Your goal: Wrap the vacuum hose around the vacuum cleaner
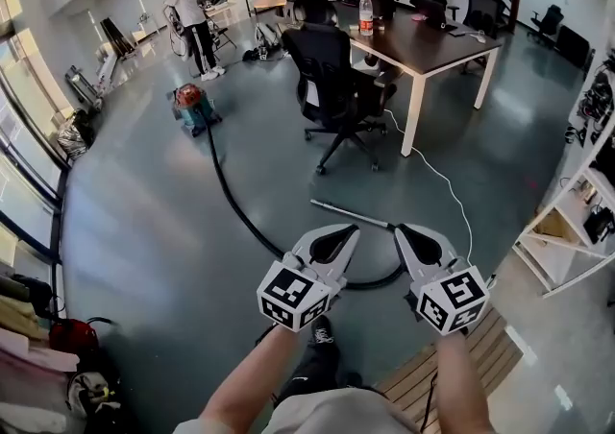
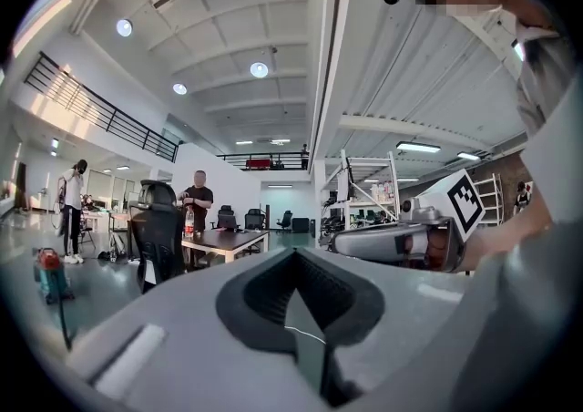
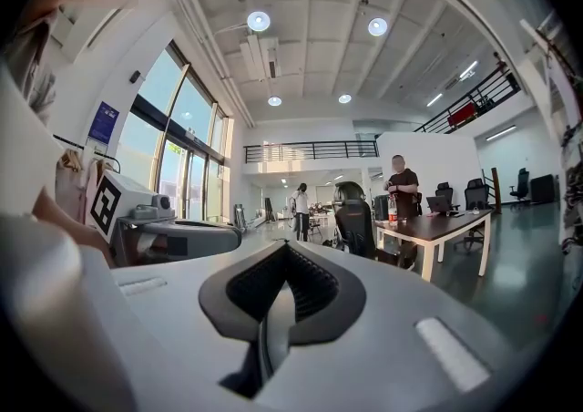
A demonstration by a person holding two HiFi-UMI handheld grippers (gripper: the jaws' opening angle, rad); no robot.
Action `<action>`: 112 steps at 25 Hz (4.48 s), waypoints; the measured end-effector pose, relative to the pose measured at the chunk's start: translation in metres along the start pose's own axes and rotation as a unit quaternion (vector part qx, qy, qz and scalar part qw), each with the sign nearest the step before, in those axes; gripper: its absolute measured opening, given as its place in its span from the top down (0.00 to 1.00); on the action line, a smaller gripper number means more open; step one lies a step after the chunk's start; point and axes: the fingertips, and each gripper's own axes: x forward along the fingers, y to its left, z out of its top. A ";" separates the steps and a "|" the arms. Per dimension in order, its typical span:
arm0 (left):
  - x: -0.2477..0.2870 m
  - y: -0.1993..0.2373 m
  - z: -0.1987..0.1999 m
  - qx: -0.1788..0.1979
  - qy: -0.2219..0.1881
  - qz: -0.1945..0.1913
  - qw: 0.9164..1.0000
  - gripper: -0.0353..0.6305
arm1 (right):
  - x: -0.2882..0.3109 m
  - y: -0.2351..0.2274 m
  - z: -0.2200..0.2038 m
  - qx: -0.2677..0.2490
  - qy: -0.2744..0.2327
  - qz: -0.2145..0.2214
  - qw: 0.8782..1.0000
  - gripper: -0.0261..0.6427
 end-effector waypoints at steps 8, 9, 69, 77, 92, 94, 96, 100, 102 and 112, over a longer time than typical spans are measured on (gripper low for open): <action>0.051 0.067 -0.032 -0.022 0.004 -0.021 1.000 0.95 | 0.068 -0.048 -0.022 0.002 0.025 -0.023 0.999 0.92; 0.057 0.079 -0.035 -0.024 0.004 -0.023 0.999 0.95 | 0.079 -0.054 -0.024 0.001 0.030 -0.027 0.999 0.92; 0.342 0.353 -0.652 0.035 0.322 -0.088 0.942 0.95 | 0.339 -0.334 -0.577 0.032 0.277 0.009 0.960 0.89; 0.374 0.383 -0.850 0.090 0.375 -0.119 0.915 0.93 | 0.358 -0.352 -0.756 0.016 0.312 0.041 0.949 0.80; 0.444 0.416 -1.024 0.220 0.463 -0.268 0.816 0.60 | 0.351 -0.368 -0.881 -0.003 0.317 0.033 0.948 0.82; 0.445 0.413 -1.036 0.238 0.485 -0.303 0.785 0.58 | 0.351 -0.371 -0.886 0.003 0.312 0.027 0.950 0.82; 0.452 0.411 -1.043 0.251 0.497 -0.322 0.766 0.58 | 0.350 -0.376 -0.889 0.005 0.308 0.020 0.951 0.82; 0.460 0.401 -1.055 0.263 0.504 -0.344 0.747 0.58 | 0.342 -0.382 -0.895 0.012 0.312 0.010 0.950 0.83; 0.458 0.397 -1.063 0.260 0.508 -0.353 0.742 0.58 | 0.336 -0.384 -0.901 0.016 0.318 0.007 0.948 0.83; 0.454 0.395 -1.078 0.275 0.538 -0.366 0.708 0.67 | 0.303 -0.412 -0.917 0.022 0.346 -0.024 0.938 0.87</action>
